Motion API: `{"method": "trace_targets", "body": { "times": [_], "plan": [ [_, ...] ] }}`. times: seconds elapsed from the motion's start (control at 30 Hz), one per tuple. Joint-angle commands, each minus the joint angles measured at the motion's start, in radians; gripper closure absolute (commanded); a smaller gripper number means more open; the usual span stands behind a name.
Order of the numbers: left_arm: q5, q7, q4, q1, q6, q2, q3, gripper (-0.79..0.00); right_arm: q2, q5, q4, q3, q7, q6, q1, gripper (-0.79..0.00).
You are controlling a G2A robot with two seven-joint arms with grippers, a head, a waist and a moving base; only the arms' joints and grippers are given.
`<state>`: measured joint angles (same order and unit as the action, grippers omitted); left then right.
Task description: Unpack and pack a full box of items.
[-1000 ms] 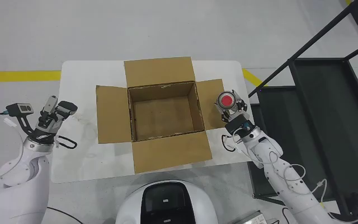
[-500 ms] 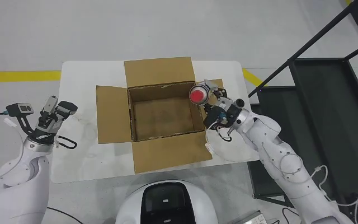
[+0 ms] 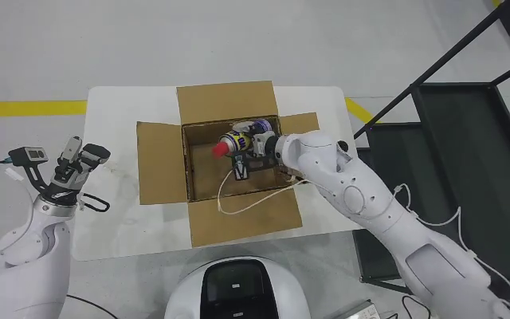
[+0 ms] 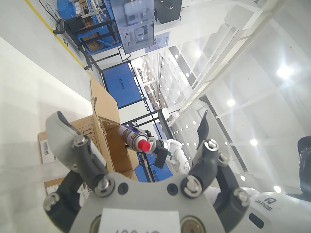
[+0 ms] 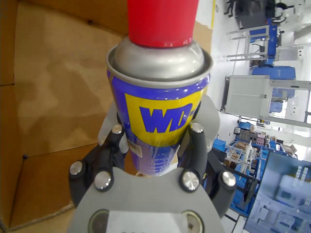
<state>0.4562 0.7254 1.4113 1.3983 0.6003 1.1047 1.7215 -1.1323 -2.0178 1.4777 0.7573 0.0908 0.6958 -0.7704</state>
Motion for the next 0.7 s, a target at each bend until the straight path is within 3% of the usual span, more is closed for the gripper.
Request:
{"method": "trace_targets", "body": {
  "times": [0.0,0.3,0.33,0.37,0.4,0.67],
  "plan": [
    [0.000,0.000,0.000,0.000,0.000,0.000,0.000,-0.785,-0.026,0.004,-0.061,-0.052,0.040,0.012,0.047,0.000],
    [0.000,0.000,0.000,0.000,0.000,0.000,0.000,-0.785,-0.146,0.107,-0.326,-0.200,0.141,0.066,0.199,0.000],
    [0.000,0.000,0.000,0.000,0.000,0.000,0.000,-0.785,-0.157,0.114,-0.347,-0.210,0.142,0.063,0.209,-0.194],
    [0.000,0.000,0.000,0.000,0.000,0.000,0.000,-0.785,-0.167,0.115,-0.368,-0.222,0.146,0.064,0.218,-0.736],
    [0.000,0.000,0.000,0.000,0.000,0.000,0.000,-0.785,-0.177,0.122,-0.387,-0.231,0.143,0.068,0.226,-0.785],
    [0.000,0.000,0.000,0.000,0.000,0.000,0.000,-0.785,-0.222,0.137,-0.479,-0.257,0.081,0.037,0.258,-0.785]
  ]
}}
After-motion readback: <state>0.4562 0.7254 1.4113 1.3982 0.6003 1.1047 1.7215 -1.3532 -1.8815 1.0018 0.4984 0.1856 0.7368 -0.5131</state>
